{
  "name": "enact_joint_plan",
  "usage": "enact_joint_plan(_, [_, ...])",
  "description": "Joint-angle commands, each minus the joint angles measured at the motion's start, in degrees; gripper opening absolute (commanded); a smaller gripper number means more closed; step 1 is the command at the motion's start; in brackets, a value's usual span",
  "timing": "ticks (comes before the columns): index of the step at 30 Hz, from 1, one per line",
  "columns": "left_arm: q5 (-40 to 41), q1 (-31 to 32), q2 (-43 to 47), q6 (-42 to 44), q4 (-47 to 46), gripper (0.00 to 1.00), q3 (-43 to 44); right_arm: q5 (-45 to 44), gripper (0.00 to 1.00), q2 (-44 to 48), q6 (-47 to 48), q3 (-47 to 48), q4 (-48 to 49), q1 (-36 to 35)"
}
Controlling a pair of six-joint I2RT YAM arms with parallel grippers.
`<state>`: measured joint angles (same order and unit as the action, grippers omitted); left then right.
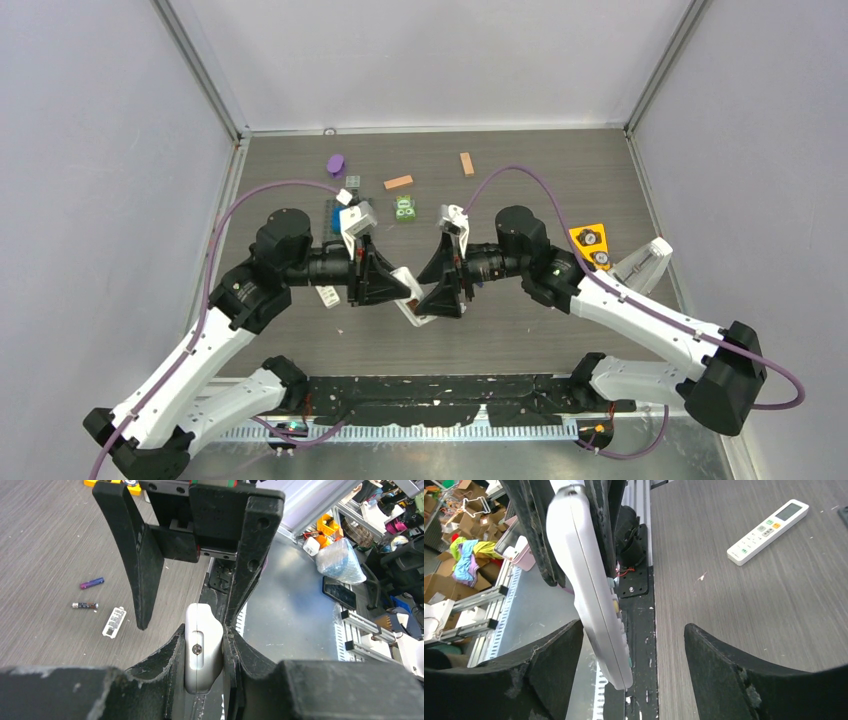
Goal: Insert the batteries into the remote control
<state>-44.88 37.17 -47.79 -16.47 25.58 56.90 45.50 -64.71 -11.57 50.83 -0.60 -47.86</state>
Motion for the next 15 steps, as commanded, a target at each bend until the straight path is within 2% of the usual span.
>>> enact_joint_plan(1, [-2.3, 0.1, -0.1, -0.2, -2.2, 0.0, 2.7, 4.1, 0.73, -0.6, -0.2, 1.4, 2.1, -0.4])
enact_joint_plan(2, [-2.2, 0.0, -0.1, -0.6, -2.4, 0.0, 2.9, 4.3, 0.7, -0.9, -0.5, 1.2, 2.5, -0.5])
enact_joint_plan(5, [-2.1, -0.3, 0.3, -2.7, -4.7, 0.02, 2.8, 3.8, 0.49, -1.7, -3.4, 1.4, 4.2, -0.4])
enact_joint_plan(8, [-1.4, -0.5, 0.8, -7.1, -10.7, 0.15, 2.2, 1.9, 0.34, -2.2, -6.1, 1.6, 5.4, -0.4])
enact_joint_plan(15, [6.3, -0.6, 2.3, -18.2, -22.2, 0.37, -0.9, -2.6, 0.16, -0.7, -16.1, -0.5, 16.5, 0.6])
